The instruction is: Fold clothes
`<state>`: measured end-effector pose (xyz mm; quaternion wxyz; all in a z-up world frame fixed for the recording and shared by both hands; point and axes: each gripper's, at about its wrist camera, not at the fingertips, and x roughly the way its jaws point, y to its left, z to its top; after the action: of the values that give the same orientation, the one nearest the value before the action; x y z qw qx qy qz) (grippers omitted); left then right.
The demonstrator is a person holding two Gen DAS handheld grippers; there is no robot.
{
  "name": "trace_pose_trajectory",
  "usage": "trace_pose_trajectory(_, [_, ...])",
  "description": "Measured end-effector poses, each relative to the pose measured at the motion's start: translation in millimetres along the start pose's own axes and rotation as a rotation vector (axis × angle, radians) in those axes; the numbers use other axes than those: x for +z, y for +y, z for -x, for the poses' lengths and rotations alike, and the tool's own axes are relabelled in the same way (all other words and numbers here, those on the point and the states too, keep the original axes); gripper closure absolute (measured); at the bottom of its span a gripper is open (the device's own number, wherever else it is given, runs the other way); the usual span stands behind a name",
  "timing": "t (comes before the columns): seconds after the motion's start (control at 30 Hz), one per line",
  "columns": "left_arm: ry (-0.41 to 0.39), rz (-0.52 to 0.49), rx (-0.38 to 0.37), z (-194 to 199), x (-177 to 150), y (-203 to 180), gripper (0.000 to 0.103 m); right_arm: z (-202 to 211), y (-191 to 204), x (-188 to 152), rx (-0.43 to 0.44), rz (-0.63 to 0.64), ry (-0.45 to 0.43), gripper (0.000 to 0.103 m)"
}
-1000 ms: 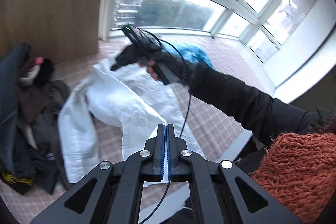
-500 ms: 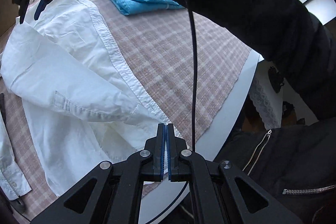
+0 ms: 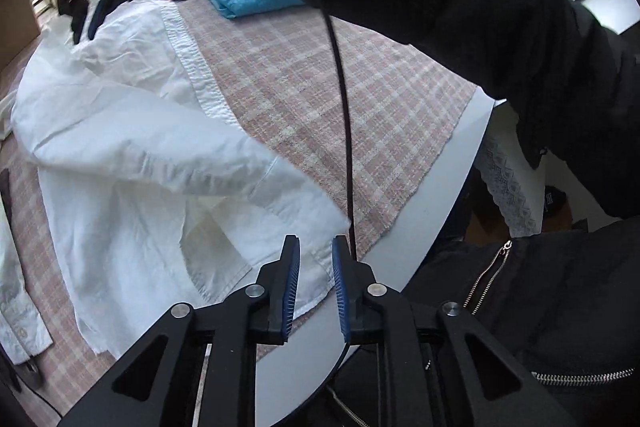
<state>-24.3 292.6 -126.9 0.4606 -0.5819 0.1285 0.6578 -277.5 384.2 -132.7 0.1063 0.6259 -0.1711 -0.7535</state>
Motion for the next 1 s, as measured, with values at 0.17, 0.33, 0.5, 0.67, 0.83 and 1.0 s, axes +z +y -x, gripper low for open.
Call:
trace_pose_trajectory(0.17, [-0.071, 0.066, 0.066, 55.7, -37.1, 32.2, 0.078, 43.4, -3.1, -58.8, 0.024, 0.069, -0.046, 0.067])
trace_pose_trajectory(0.33, [-0.099, 0.202, 0.13, 88.5, -67.8, 92.8, 0.077, 61.0, -8.2, -160.7, 0.022, 0.07, -0.076, 0.059])
trace_pose_trajectory(0.5, [-0.071, 0.206, 0.08, 67.4, -58.8, 109.1, 0.077, 61.5, -4.0, -241.8, -0.051, 0.057, -0.105, 0.059])
trace_pose_trajectory(0.67, [0.014, 0.036, 0.045, 17.5, -14.4, 72.5, 0.077, 46.0, -0.1, -238.2, -0.181, 0.133, -0.073, 0.059])
trace_pose_trajectory(0.83, [0.071, 0.03, 0.074, -15.0, -6.0, 75.9, 0.077, 29.8, -12.1, -233.6, -0.097, 0.13, 0.011, 0.059])
trace_pose_trajectory(1.0, [0.068, 0.079, 0.169, -11.0, -15.3, 99.6, 0.077, 6.5, 9.7, -242.2, -0.099, 0.174, 0.097, 0.099])
